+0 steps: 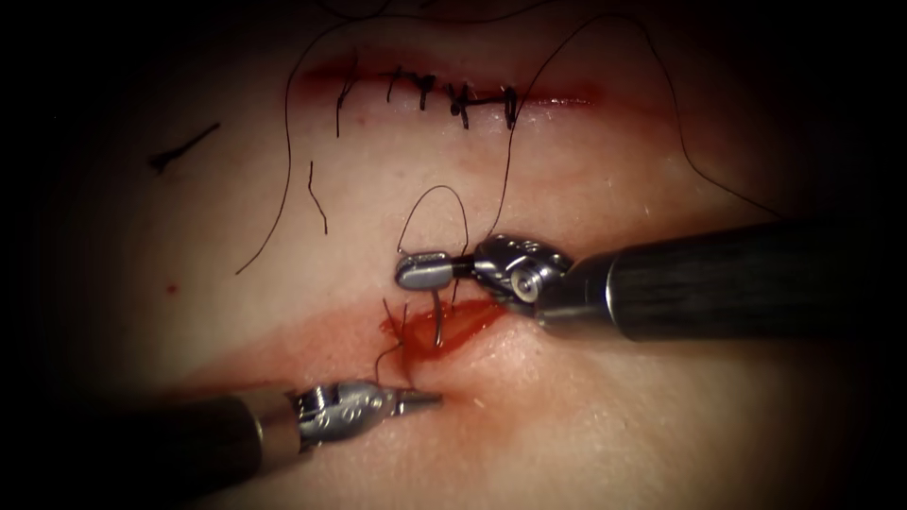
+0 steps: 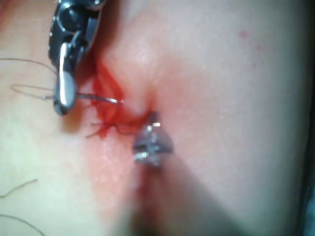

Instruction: Wound Closure

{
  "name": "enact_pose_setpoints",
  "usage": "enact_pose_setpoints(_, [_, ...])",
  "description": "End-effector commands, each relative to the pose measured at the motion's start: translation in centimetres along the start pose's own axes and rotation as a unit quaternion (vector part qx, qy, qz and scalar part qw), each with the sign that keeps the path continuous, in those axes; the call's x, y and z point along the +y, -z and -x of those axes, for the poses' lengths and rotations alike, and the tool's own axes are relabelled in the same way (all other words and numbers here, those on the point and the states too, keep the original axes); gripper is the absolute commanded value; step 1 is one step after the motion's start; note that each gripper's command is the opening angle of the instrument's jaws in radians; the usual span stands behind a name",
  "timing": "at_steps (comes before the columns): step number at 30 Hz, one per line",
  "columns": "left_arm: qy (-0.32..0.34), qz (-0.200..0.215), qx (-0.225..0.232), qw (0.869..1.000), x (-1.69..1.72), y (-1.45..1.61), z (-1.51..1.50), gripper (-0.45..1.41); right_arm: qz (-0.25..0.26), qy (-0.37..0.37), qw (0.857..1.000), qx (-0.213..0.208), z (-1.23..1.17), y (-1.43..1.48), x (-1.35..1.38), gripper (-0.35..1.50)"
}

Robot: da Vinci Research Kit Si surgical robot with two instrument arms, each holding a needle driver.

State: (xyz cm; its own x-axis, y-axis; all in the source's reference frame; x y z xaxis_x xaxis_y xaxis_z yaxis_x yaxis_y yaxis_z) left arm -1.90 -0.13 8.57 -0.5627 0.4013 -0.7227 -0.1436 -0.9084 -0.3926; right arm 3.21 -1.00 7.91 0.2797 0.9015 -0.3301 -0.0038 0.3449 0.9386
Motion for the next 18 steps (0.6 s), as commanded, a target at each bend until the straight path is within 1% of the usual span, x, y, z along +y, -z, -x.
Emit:
enact_pose_setpoints(1, [0.001,0.002,0.000,1.000,0.03,-0.09,0.03,-0.45,0.001,-0.003,1.000,-0.001,0.05,-0.07,0.04,-0.35])
enact_pose_setpoints(8, [0.001,0.002,0.001,1.000,0.03,-0.09,0.03,-0.45,0.003,-0.019,1.000,0.000,0.08,-0.09,0.06,-0.35])
enact_pose_setpoints(15, [0.000,0.002,0.001,1.000,0.03,-0.09,0.03,-0.45,0.002,-0.069,0.998,-0.001,0.10,-0.09,0.04,-0.35])
enact_pose_setpoints(18, [0.000,0.002,0.001,1.000,0.02,-0.09,0.03,-0.45,0.003,-0.075,0.997,-0.002,0.10,-0.10,0.03,-0.35])
